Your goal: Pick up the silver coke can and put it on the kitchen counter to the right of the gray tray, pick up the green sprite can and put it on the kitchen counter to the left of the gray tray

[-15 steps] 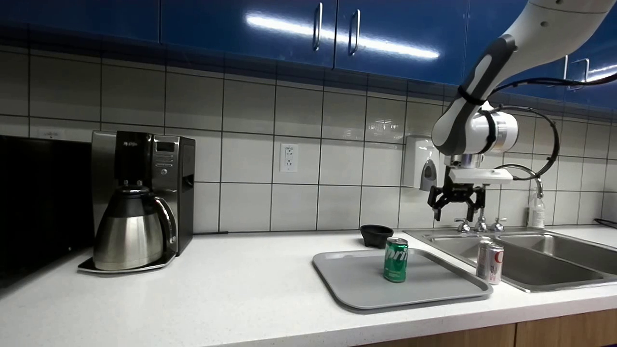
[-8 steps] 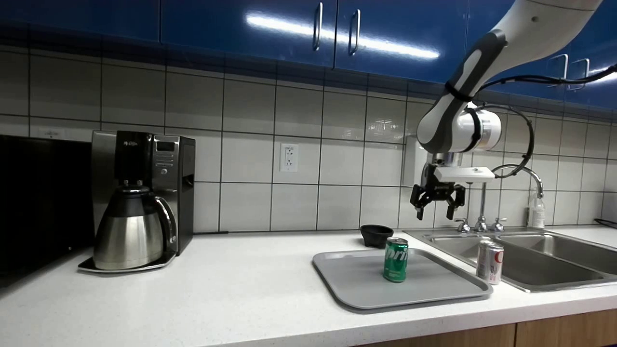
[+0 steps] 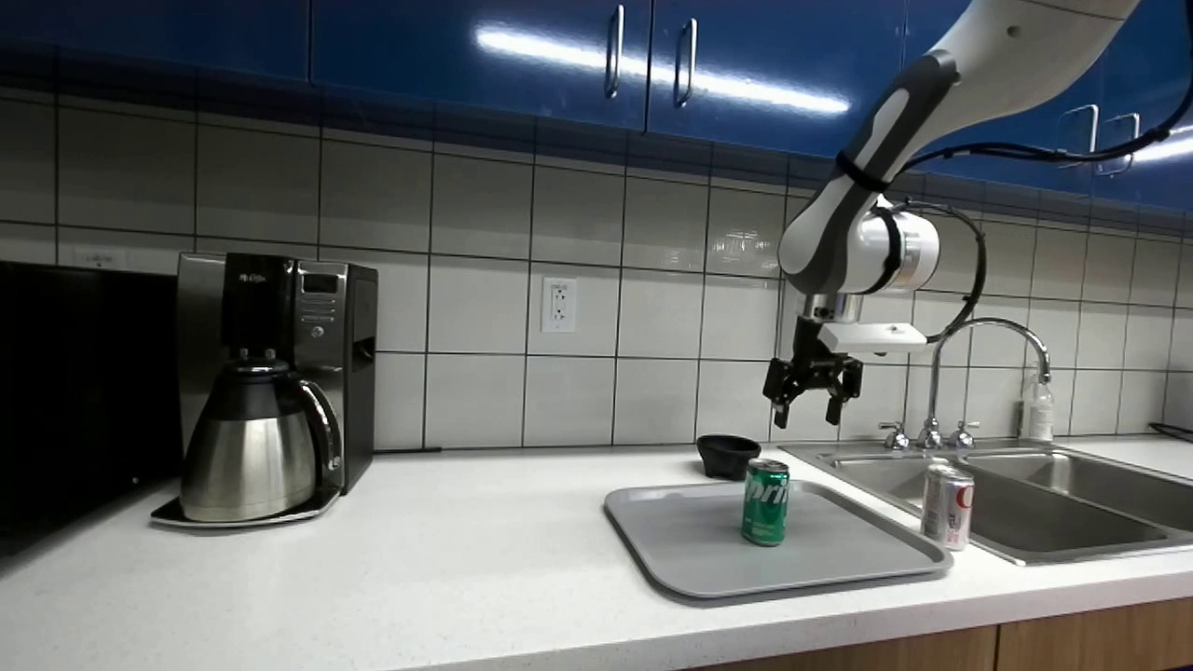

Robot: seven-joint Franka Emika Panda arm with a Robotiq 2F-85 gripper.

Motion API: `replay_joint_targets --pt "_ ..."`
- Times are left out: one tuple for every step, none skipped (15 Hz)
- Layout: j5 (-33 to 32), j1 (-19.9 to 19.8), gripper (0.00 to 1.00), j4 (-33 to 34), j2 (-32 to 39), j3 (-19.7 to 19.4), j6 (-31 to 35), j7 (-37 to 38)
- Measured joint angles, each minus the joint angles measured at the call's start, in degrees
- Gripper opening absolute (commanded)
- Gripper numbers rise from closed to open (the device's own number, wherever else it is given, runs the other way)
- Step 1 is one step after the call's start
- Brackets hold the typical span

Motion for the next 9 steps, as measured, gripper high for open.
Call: replay_joint_targets --pt "0.62 0.15 1.00 -0.04 0.00 0.41 0.01 -1.30" --pt "1.25 0.32 1.00 -0.12 0.00 0.79 0.01 -2.64" --pt "1.81 0.41 1.00 -0.22 0.00 1.20 0.01 -3.91" --pt "2.46 0.52 1.00 -0.34 0.00 1.58 0.01 -5.29" --pt "3.12 0.62 1.00 -0.44 0.00 1.94 0.01 -6.59" --pt "3.85 0.77 1.00 -0.54 0.00 2.24 0.01 -7.98" --pt "4.46 0.86 1.00 -0.63 0.00 2.61 0.01 -9.32" --pt "5.07 1.02 1.00 -0.70 0.01 2.89 0.01 -10.58" --pt "5.58 1.18 1.00 -0.79 0.02 3.19 0.01 -11.81"
